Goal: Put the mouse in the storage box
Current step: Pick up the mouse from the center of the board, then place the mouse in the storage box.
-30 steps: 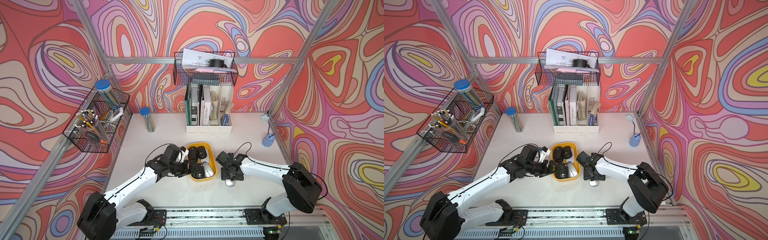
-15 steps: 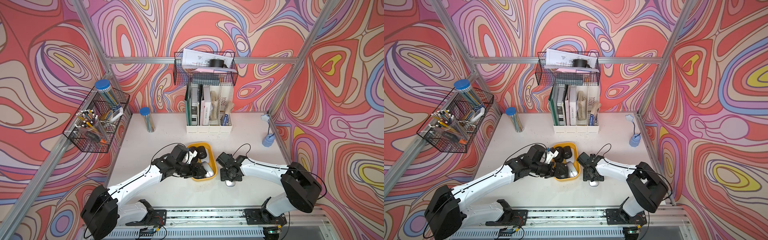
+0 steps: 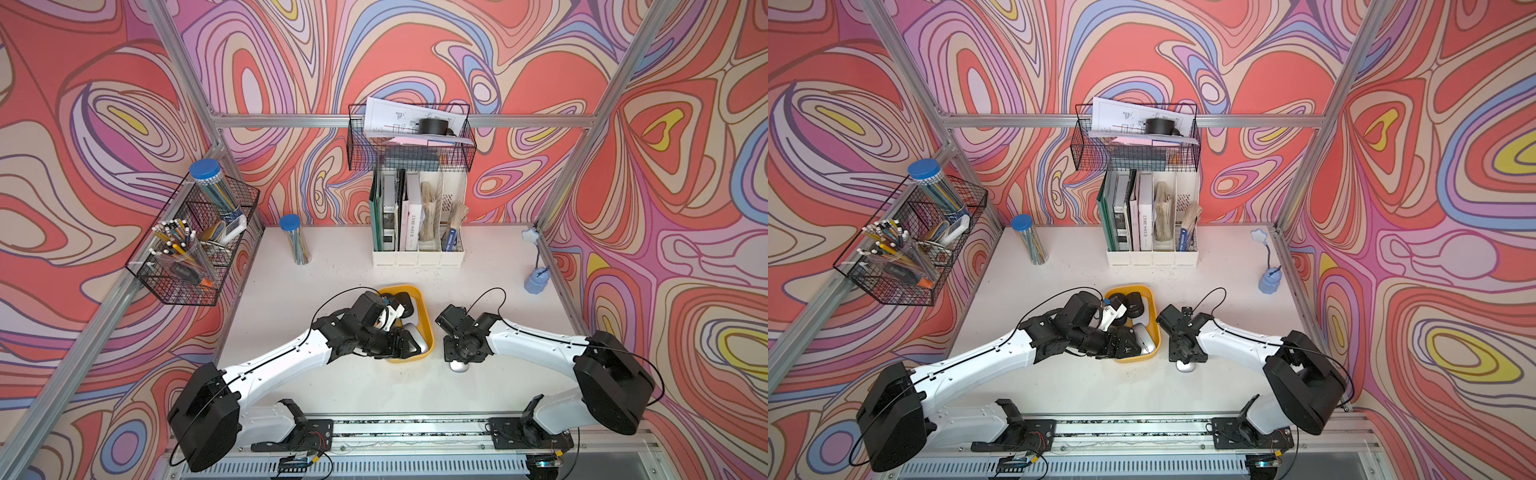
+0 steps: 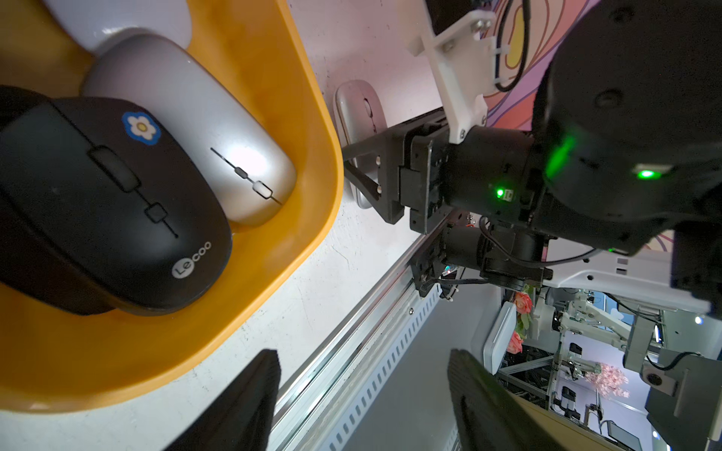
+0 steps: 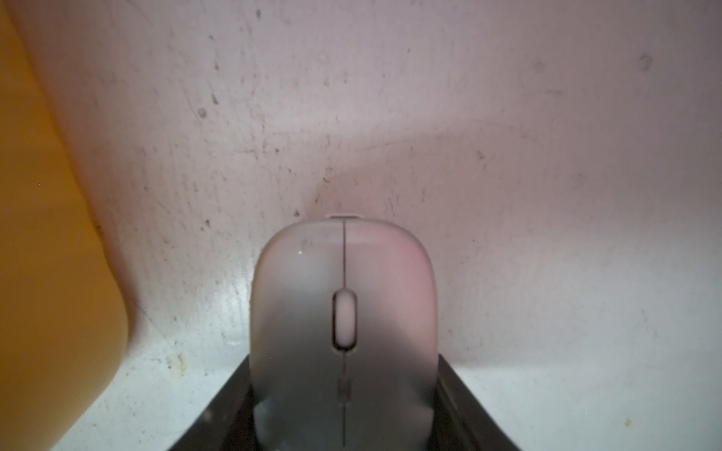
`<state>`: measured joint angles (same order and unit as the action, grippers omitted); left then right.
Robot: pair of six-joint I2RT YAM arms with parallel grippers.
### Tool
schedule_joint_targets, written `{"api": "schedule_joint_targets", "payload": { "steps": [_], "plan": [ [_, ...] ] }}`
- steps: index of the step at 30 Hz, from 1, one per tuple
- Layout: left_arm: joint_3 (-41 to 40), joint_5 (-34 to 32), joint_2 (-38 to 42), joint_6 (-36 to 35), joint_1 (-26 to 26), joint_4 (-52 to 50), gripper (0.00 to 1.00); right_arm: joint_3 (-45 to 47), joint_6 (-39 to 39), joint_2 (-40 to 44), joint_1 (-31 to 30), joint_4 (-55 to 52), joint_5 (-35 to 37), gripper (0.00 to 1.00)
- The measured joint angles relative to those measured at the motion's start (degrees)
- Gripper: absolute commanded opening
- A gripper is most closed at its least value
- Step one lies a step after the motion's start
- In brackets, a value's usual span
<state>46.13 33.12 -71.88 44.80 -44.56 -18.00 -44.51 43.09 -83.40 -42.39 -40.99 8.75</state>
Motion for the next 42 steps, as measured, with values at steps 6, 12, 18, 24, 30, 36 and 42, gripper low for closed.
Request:
{"api": "schedule_joint_targets", "payload": {
  "steps": [6, 12, 18, 24, 30, 36, 42],
  "plan": [
    [1.2, -2.03, 0.7, -0.61, 0.0, -2.62, 0.74, 0.0, 0.0, 3.5, 0.0, 0.07, 0.31, 0.52],
    [2.62, -6.6, 3.52, -1.53, 0.33, -6.8, 0.75, -1.99, -0.24, 5.95, -0.2, -2.25, 1.01, 0.52],
    [3.91, -8.02, 7.87, -2.62, 6.14, -9.99, 0.75, -11.69, -2.19, 6.12, -3.41, -4.22, 2.56, 0.53],
    [4.94, -5.4, 7.39, -3.98, 16.39, -12.9, 0.75, -20.9, -4.9, -0.87, -8.07, -1.36, 1.6, 0.53],
    [5.05, -3.32, 6.82, -4.37, 21.99, -15.04, 0.74, -25.86, -7.21, -10.95, -9.92, 1.7, -0.74, 0.54],
    [5.53, -2.78, 6.84, -5.84, 22.4, -18.01, 0.75, -26.97, -9.18, -15.63, -9.9, 3.39, -2.4, 0.57],
    [6.69, -4.42, 7.74, -7.63, 22.71, -21.16, 0.75, -30.88, -10.82, -19.8, -9.57, 2.58, -2.86, 0.58]
  ]
}}
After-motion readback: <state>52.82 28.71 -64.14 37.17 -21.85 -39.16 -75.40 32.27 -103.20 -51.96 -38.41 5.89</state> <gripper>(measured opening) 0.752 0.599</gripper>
